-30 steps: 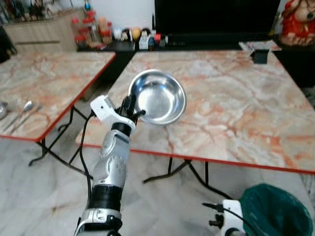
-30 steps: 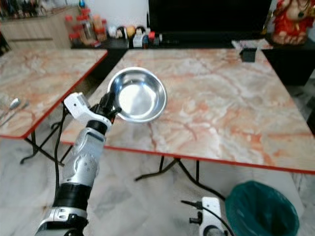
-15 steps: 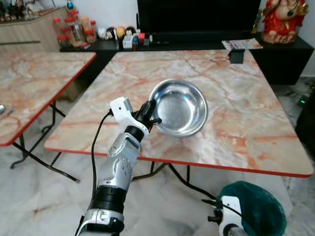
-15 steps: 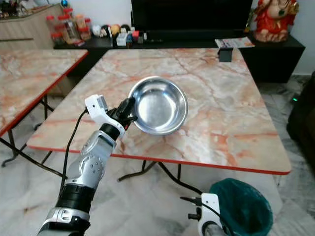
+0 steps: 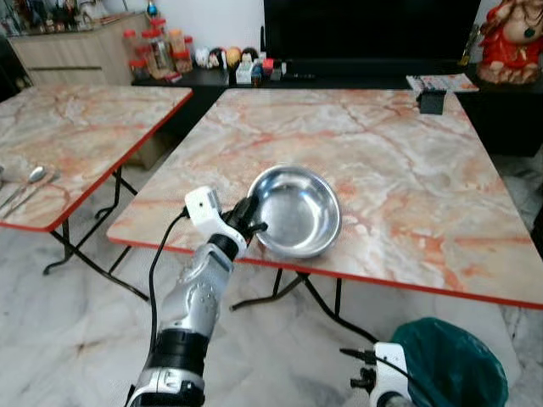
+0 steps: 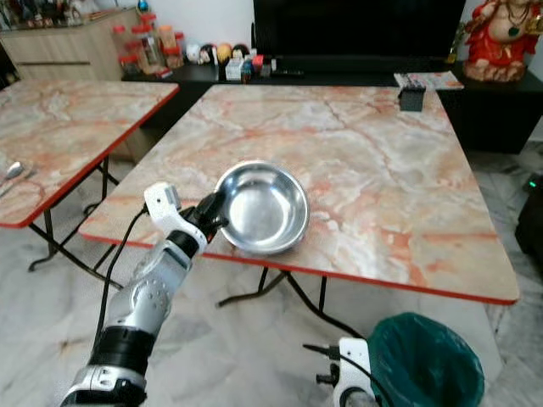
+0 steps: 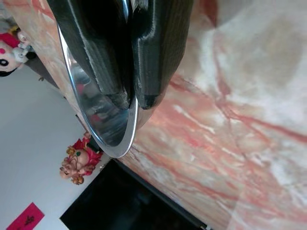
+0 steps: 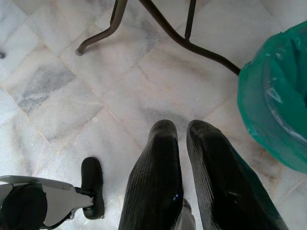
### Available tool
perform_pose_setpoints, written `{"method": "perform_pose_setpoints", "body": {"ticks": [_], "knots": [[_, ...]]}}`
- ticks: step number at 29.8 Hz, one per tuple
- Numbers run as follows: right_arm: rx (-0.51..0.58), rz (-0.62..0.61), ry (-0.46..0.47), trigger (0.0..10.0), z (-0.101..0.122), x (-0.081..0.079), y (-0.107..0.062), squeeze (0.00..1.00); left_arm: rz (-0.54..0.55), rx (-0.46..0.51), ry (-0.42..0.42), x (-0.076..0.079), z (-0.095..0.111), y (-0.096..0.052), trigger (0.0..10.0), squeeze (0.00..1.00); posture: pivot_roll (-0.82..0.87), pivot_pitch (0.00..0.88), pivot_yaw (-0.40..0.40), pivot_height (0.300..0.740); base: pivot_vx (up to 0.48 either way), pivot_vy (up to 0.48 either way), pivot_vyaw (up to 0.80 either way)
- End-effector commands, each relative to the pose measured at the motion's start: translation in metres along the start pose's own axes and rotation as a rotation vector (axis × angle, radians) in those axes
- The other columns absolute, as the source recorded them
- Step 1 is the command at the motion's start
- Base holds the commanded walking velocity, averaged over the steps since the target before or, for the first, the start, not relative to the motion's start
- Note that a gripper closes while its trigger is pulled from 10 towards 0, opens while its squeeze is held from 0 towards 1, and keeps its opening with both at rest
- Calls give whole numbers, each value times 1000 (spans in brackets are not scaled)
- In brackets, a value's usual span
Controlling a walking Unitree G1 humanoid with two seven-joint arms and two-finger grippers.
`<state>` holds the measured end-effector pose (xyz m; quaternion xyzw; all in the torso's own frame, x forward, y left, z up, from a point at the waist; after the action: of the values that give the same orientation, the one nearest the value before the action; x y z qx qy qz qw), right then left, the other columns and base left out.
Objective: Setting the table
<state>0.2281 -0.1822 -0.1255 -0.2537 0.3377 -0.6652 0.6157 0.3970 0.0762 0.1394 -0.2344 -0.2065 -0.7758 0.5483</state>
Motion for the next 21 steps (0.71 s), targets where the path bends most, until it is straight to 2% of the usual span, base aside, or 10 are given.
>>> {"method": "perform_pose_setpoints", "body": {"ticks": [1, 7, 11, 21], "knots": [[4, 9, -9, 10000, 3, -4, 1, 0, -15, 6, -1, 5, 4, 4, 10000, 0, -27, 0, 52, 714, 0, 0, 0], [5, 9, -7, 10000, 3, -4, 1, 0, -14, 6, 15, 5, 5, 5, 10000, 0, -27, 0, 52, 714, 0, 0, 0], [-1, 14, -12, 10000, 3, -6, 1, 0, -18, 10, 27, 6, 6, 6, 10000, 0, -22, 0, 51, 714, 0, 0, -383], [2, 10, -14, 10000, 4, -5, 2, 0, -17, 29, 29, 7, 11, 7, 10000, 0, -22, 0, 49, 714, 294, 0, 0]]}}
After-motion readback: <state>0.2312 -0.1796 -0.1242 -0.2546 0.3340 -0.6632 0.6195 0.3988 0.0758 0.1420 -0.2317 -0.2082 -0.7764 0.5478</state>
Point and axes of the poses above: a point about 5 cm out from each wrist's last joint towards the gripper, its own y axis pointing out of the wrist towards the gripper, its own z axis along the axis of the wrist's last joint, x = y × z, the point moved 6 cm from there along y, pointing out of the wrist towards the gripper, and after that the axes turned 3 degrees about y, right-handed, at the moved point
